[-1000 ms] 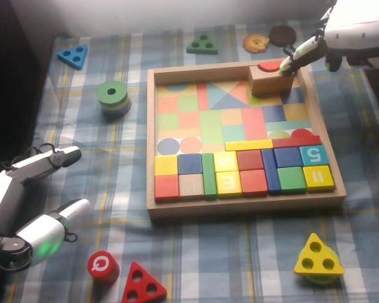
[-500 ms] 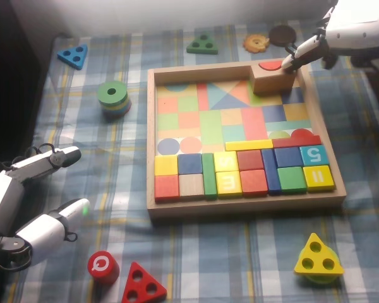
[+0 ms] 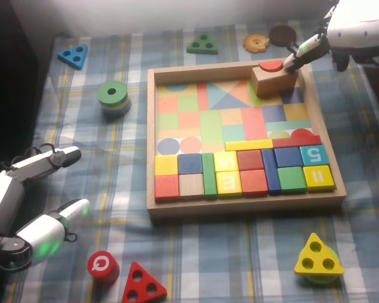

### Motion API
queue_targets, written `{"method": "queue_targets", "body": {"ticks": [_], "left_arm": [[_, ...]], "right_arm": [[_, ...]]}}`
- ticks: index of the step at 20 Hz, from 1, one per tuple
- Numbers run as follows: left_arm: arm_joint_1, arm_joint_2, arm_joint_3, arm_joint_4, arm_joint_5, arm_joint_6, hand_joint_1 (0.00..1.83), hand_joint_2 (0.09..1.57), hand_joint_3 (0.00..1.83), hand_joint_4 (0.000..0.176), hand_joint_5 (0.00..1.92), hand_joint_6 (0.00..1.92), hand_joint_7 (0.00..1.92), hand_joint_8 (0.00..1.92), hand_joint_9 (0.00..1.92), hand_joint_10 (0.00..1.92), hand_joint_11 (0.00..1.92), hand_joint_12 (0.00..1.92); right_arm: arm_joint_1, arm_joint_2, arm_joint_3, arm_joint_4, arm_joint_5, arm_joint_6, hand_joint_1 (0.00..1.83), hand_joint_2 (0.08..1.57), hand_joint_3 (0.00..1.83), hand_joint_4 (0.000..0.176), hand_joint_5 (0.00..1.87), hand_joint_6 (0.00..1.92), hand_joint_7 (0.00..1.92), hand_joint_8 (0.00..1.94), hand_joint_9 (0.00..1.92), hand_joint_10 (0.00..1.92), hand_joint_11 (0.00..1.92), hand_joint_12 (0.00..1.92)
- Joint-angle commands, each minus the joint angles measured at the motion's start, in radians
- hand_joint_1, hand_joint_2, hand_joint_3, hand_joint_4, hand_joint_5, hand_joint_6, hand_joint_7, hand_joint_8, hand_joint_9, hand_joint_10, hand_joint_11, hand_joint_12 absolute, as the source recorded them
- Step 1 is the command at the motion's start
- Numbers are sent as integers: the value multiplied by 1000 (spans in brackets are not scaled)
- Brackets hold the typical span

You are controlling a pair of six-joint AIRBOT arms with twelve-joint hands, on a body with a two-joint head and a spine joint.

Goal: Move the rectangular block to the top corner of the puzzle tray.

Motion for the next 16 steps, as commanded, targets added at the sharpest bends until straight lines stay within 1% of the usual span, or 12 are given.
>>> {"method": "queue_targets", "body": {"ticks": [1,2,3,5,9,10,11,12,13,14,15,16], "left_arm": [[-6,1,0,44,-106,-11,968,1202,1,48,586,0,411,0,286,0,0,717],[-6,1,0,44,-106,-11,963,1203,1,41,588,1,412,1,289,2,0,712],[-6,1,0,44,-106,-11,956,1202,0,46,590,1,419,2,300,6,0,753],[-6,1,1,44,-106,-12,972,1201,0,33,594,1,429,2,305,6,0,793],[-5,1,1,44,-106,-12,968,1198,0,53,590,1,436,2,319,9,0,906],[-5,1,1,43,-105,-12,970,1197,0,45,593,1,435,1,317,7,0,892],[-5,0,1,43,-106,-12,974,1199,0,36,592,0,435,0,320,8,0,890],[-5,0,1,43,-106,-12,973,1199,1,34,594,1,438,1,322,9,0,888],[-5,0,1,43,-106,-12,954,1204,1,39,589,1,434,0,315,5,0,835],[-5,0,1,42,-106,-13,961,1204,0,41,587,0,436,1,321,7,0,828],[-4,0,2,41,-106,-13,959,1205,1,40,587,0,433,0,315,4,0,827],[-4,0,2,41,-106,-14,947,1206,0,39,586,0,434,0,317,4,0,849]], "right_arm": [[9,3,2,17,-38,-9,1651,1116,105,0,510,0,1267,1941,1484,1921,1554,1921],[9,3,2,17,-38,-9,1668,1117,93,0,509,1,1267,1941,1486,1921,1553,1921],[9,3,2,15,-38,-10,1664,1115,86,0,521,4,1247,1941,1460,1921,1534,1921],[9,3,1,11,-37,-10,1669,1118,77,0,522,3,1208,1941,1429,1921,1507,1921],[24,3,-13,10,-38,-10,1645,1143,60,5,466,0,1143,1941,1460,1921,1536,1921],[36,6,-20,17,-38,-10,1642,1149,51,0,425,0,1186,1941,1468,1921,1553,1921],[48,15,-28,31,-37,-10,1624,1161,48,9,409,0,1201,1941,1472,1921,1561,1921],[52,19,-34,34,-37,-10,1388,1069,448,27,381,8,764,1762,1426,1921,1549,1921],[60,27,-44,35,-37,-11,1570,1093,299,38,370,2,940,1905,1454,1921,1559,1921],[68,37,-59,45,-37,-28,1606,1144,169,45,368,0,1030,1934,1462,1921,1559,1921],[71,46,-74,95,-37,-79,1627,1175,89,40,372,0,1069,1940,1461,1921,1556,1921],[71,51,-82,119,-37,-98,1655,1175,61,10,388,4,1141,1941,1485,1921,1570,1921]]}}
